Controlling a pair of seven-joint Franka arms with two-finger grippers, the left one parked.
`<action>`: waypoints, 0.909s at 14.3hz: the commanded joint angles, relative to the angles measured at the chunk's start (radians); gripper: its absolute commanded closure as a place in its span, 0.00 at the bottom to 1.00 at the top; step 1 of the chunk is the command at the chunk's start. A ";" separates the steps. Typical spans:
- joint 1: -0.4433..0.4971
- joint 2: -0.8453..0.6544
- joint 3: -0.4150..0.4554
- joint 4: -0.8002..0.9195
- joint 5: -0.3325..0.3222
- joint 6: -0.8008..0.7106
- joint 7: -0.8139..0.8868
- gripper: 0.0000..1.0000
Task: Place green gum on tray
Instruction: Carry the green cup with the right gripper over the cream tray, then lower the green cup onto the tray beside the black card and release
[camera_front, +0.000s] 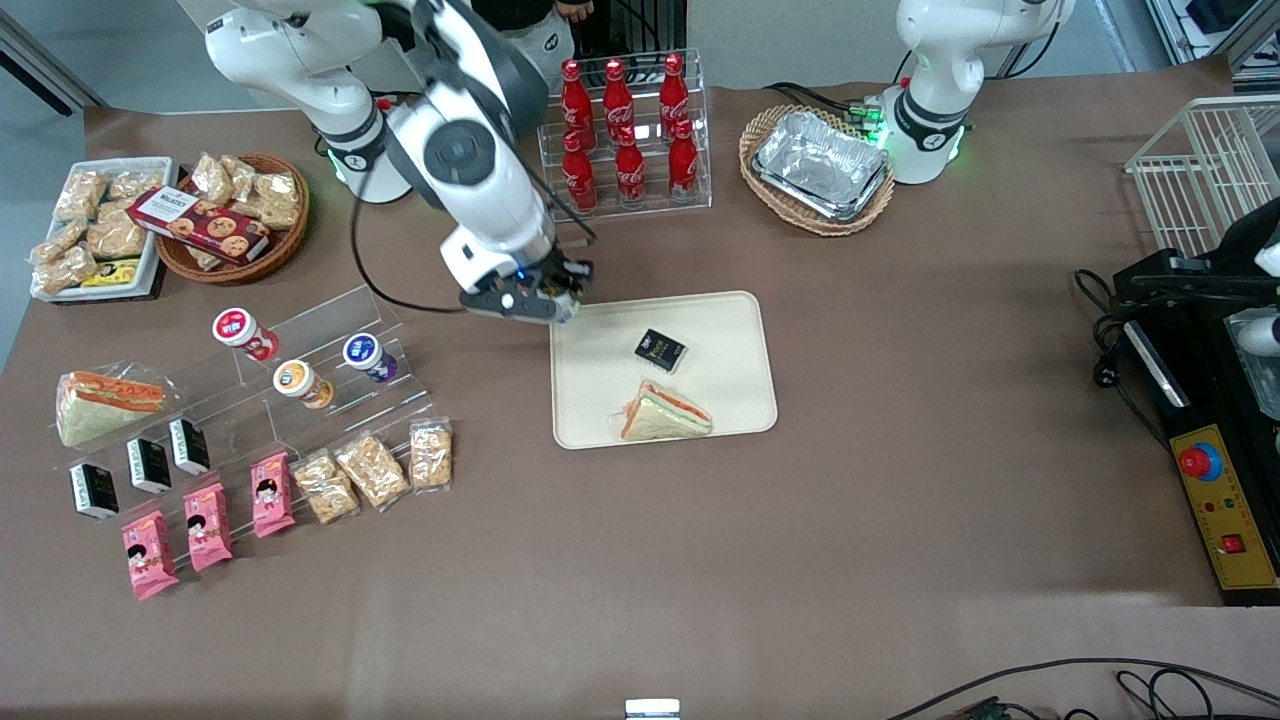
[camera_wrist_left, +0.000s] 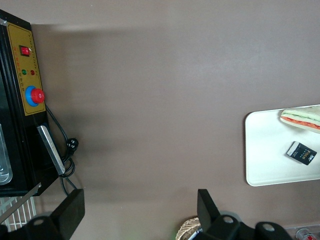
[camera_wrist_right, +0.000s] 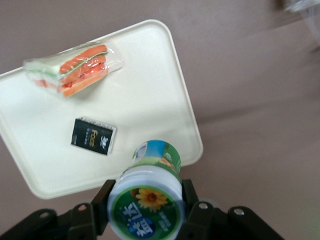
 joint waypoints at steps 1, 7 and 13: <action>0.023 0.145 0.001 0.007 -0.073 0.139 0.100 1.00; 0.023 0.278 -0.006 -0.043 -0.093 0.325 0.124 1.00; 0.021 0.282 -0.006 -0.075 -0.093 0.328 0.125 0.52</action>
